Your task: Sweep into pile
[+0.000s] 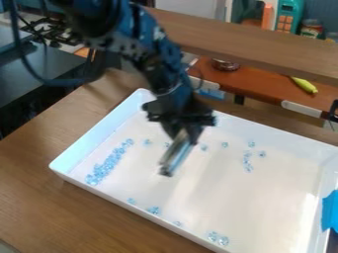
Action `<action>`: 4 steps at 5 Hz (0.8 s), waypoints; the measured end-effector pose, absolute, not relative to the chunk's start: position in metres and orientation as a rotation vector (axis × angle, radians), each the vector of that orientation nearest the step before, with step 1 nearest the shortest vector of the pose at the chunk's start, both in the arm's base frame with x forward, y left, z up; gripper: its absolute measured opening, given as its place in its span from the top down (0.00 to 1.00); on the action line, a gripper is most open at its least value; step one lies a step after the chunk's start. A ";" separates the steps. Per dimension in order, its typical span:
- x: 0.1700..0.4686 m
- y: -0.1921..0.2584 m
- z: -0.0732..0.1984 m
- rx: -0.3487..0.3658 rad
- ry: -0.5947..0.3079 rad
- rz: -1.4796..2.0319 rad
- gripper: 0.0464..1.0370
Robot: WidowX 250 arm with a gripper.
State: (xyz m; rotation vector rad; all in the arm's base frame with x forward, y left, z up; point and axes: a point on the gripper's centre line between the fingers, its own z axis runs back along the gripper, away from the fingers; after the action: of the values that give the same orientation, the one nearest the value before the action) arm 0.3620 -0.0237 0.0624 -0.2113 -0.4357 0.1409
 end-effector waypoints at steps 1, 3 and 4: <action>0.383 -0.067 0.059 -0.270 -0.407 0.135 0.67; 0.413 -0.156 0.038 -0.275 -0.381 0.097 0.67; 0.423 -0.171 0.022 -0.251 -0.376 0.096 0.67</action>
State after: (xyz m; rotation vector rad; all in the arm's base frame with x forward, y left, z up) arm 0.4229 -0.1714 0.0220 -0.2512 -0.3756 0.0965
